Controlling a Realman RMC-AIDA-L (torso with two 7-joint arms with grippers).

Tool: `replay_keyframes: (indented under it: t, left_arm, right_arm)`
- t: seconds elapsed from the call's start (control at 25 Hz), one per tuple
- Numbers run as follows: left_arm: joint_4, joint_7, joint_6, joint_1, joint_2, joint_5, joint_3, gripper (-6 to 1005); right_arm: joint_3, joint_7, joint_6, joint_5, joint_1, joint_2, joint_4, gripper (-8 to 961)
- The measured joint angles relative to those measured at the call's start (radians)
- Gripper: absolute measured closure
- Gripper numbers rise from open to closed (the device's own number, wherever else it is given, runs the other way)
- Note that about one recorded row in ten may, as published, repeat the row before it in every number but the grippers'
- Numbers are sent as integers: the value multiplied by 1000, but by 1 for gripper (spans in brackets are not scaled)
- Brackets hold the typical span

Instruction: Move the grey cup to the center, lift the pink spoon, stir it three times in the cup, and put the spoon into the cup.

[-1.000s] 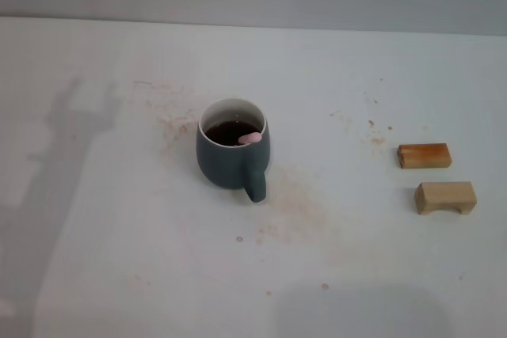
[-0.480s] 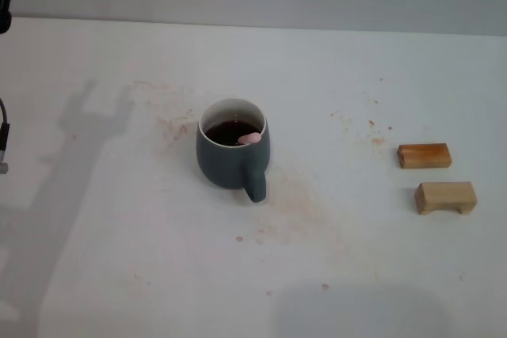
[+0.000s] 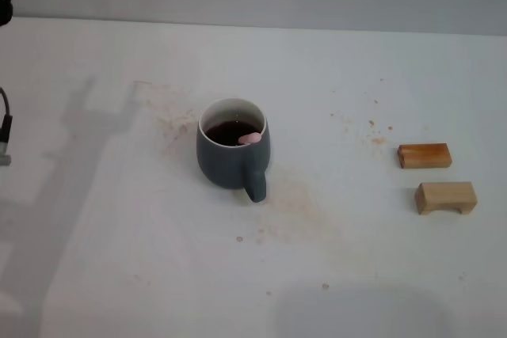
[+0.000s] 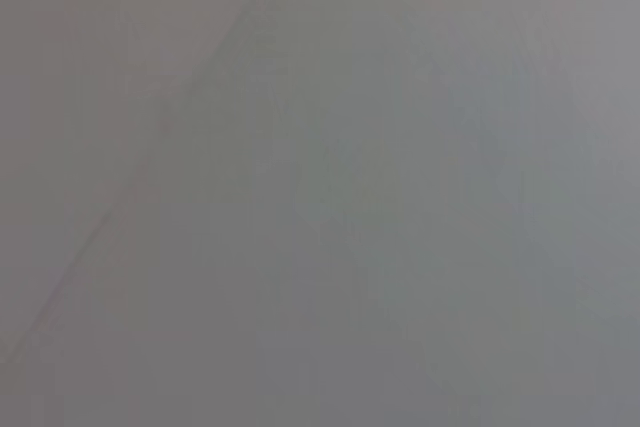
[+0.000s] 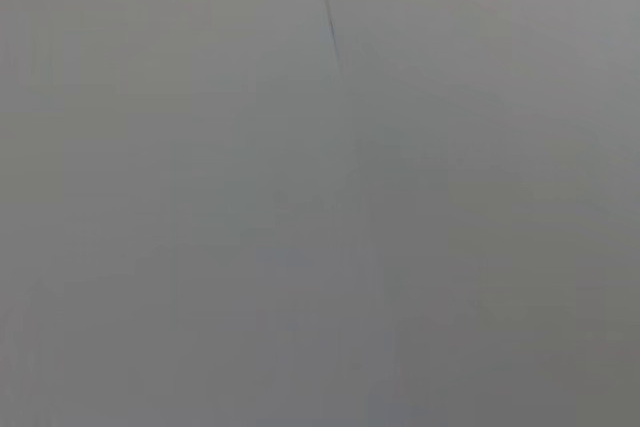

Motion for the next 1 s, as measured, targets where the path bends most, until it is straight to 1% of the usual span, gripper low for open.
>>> replay_keyframes:
  t: [0.28,0.32,0.36,0.56,1.0]
  left_arm:
    - [0,0,-1,-20,0,0,-2,163]
    - [0,0,-1,-20,0,0,-2,163]
    - [4,0,-10,-37,0,1,-3,163]
    - [7,0,-14,-45,-1,1,0,164]
    - [8,0,-14,-41,0,1,13,165]
  right_arm:
    - [4,-1,18,0,0,0,0,409]
    - [3,-2,22,0,0,0,1,408]
    - [4,-5,24,0,0,0,2,408]
    - [15,-36,25,0,1,0,23,408]
    - [16,-103,28,0,19,-1,69,409]
